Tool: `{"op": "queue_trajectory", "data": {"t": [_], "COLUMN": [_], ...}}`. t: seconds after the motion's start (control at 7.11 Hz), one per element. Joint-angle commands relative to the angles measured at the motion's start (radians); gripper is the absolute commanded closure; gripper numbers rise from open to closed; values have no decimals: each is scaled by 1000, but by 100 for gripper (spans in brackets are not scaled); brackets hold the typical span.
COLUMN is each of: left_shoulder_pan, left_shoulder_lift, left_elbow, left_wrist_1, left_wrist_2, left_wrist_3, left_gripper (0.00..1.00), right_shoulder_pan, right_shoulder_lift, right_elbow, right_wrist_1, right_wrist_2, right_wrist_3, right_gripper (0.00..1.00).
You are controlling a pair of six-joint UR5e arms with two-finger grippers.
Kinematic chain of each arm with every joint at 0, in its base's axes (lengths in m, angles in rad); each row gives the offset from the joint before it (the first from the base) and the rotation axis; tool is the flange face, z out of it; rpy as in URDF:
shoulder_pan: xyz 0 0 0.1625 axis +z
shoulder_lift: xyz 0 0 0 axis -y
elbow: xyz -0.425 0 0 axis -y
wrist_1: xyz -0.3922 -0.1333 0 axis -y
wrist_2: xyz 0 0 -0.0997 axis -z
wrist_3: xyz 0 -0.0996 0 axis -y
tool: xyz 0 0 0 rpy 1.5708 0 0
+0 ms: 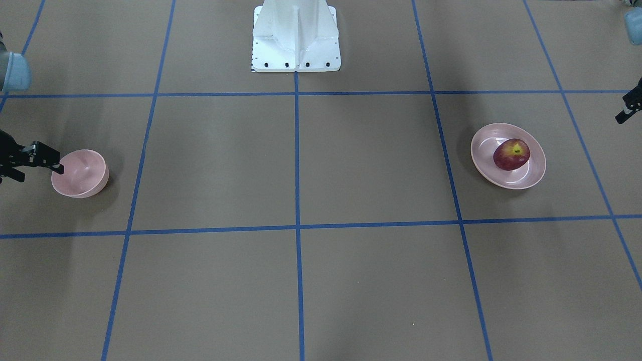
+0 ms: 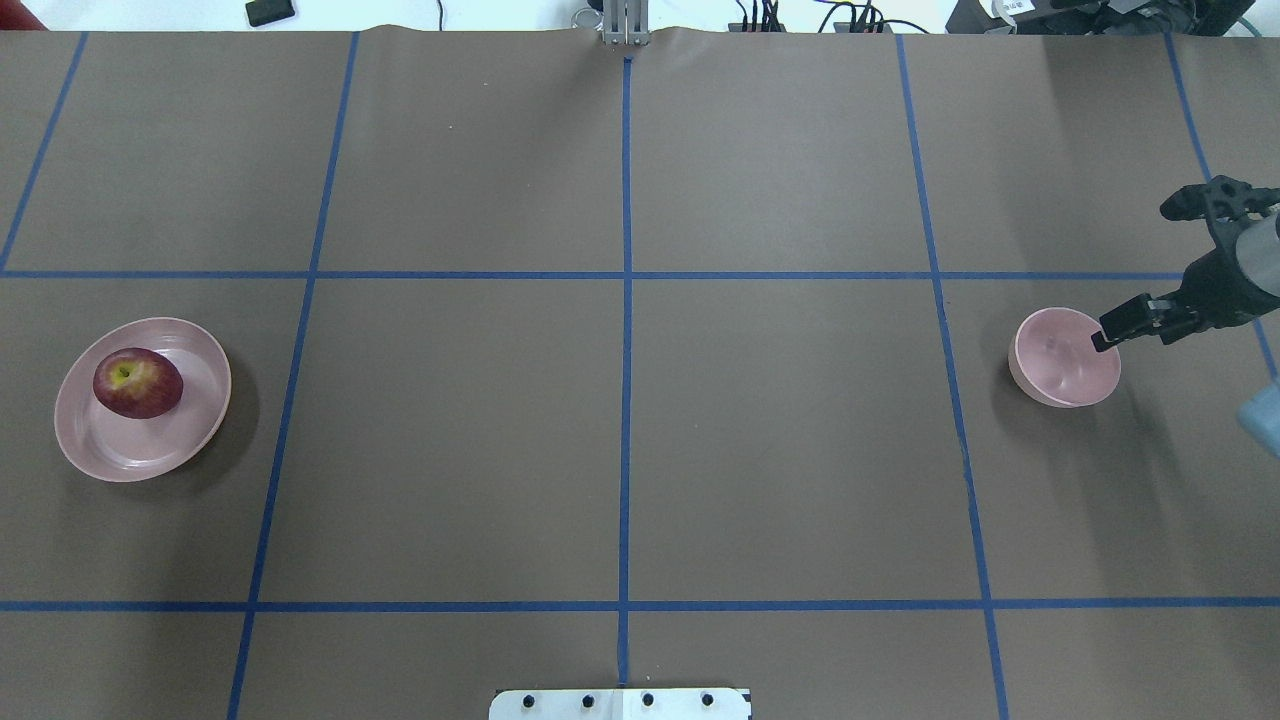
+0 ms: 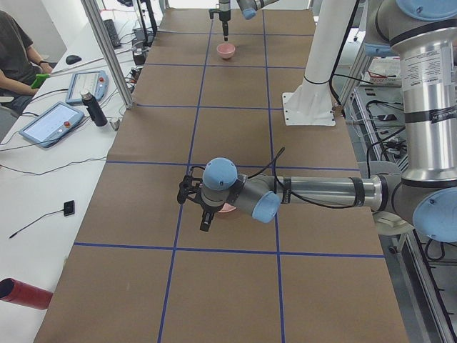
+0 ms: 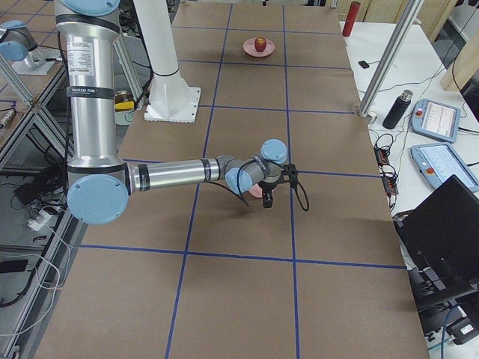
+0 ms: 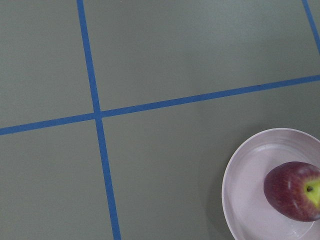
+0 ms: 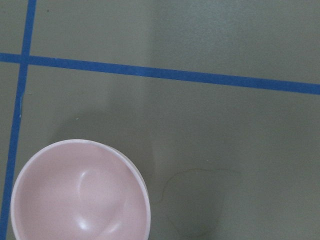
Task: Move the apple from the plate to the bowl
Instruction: 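Lower the right gripper onto the rim of the small pink bowl and grasp it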
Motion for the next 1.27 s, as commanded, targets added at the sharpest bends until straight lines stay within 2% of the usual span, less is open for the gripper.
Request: {"op": "queue_trajectory", "data": {"t": [0.0, 0.14, 0.28, 0.7, 0.84, 0.98, 1.12], "left_shoulder_pan": [-1, -1, -1, 1, 2, 18, 75], "left_shoulder_lift": [0, 0, 0, 0, -9, -12, -12], "left_elbow": [-5, -7, -7, -10, -12, -25, -69], "left_wrist_1": [2, 2, 2, 0, 3, 0, 3], "left_wrist_2": [-1, -1, -1, -8, -13, -14, -13], "left_wrist_3": [-4, -4, -4, -3, -4, -35, -113], "left_gripper": [2, 2, 2, 2, 2, 2, 2], "right_shoulder_pan": [-22, -25, -28, -29, -31, -45, -99], "right_shoulder_lift": [31, 31, 31, 31, 44, 107, 200], "right_elbow": [-45, -45, -42, -24, 36, 52, 50], "right_wrist_1": [1, 1, 1, 3, -5, -3, -2], "right_wrist_2": [-1, -1, 1, 9, 22, 54, 50], "right_wrist_3": [1, 4, 12, 15, 86, 221, 362], "right_gripper": [28, 86, 100, 100, 100, 100, 100]}}
